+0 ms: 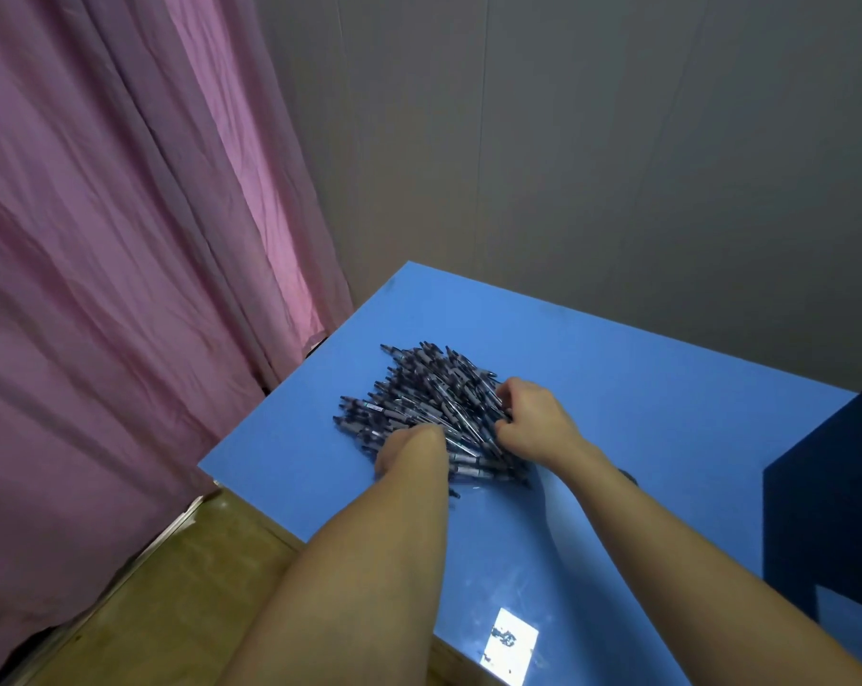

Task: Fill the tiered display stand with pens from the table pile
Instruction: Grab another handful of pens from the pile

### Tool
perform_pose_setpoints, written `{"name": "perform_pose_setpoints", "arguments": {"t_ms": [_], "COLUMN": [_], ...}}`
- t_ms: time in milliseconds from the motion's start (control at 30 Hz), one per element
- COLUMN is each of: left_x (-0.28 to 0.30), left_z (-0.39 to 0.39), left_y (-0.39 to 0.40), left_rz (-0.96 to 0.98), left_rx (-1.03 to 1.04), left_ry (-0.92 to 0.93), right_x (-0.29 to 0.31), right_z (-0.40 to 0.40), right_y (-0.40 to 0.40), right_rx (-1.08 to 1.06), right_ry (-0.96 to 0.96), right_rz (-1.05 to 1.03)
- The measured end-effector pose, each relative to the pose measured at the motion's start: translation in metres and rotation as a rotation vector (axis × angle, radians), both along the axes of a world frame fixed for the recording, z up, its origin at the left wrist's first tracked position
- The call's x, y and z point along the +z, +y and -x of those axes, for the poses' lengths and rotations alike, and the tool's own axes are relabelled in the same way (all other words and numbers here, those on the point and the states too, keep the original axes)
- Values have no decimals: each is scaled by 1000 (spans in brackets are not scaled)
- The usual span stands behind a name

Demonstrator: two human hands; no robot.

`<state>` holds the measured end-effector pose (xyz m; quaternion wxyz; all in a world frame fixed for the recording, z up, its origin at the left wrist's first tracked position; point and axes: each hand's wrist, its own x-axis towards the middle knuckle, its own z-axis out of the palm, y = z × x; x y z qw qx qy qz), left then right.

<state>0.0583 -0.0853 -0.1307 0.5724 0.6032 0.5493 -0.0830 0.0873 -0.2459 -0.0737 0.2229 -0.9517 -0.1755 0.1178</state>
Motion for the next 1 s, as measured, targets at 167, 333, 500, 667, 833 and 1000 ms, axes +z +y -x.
{"name": "perform_pose_setpoints", "arguments": {"t_ms": [167, 333, 500, 667, 833, 1000], "left_x": [-22, 27, 41, 56, 70, 82], "left_z": [10, 27, 29, 23, 8, -2], "left_y": [1, -1, 1, 6, 14, 25], "left_rz": [-178, -59, -189, -126, -40, -67], "left_rx": [-14, 370, 291, 414, 525, 515], "left_ry": [-20, -105, -123, -263, -404, -529], "right_x": [0, 2, 7, 17, 30, 47], "right_z": [-1, -3, -2, 0, 2, 7], "right_y": [0, 2, 4, 6, 5, -4], "right_rx": [2, -8, -26, -35, -35, -58], "right_ry": [1, -18, -30, -60, -101, -131], "right_rz": [5, -7, -32, -67, -138, -202]}}
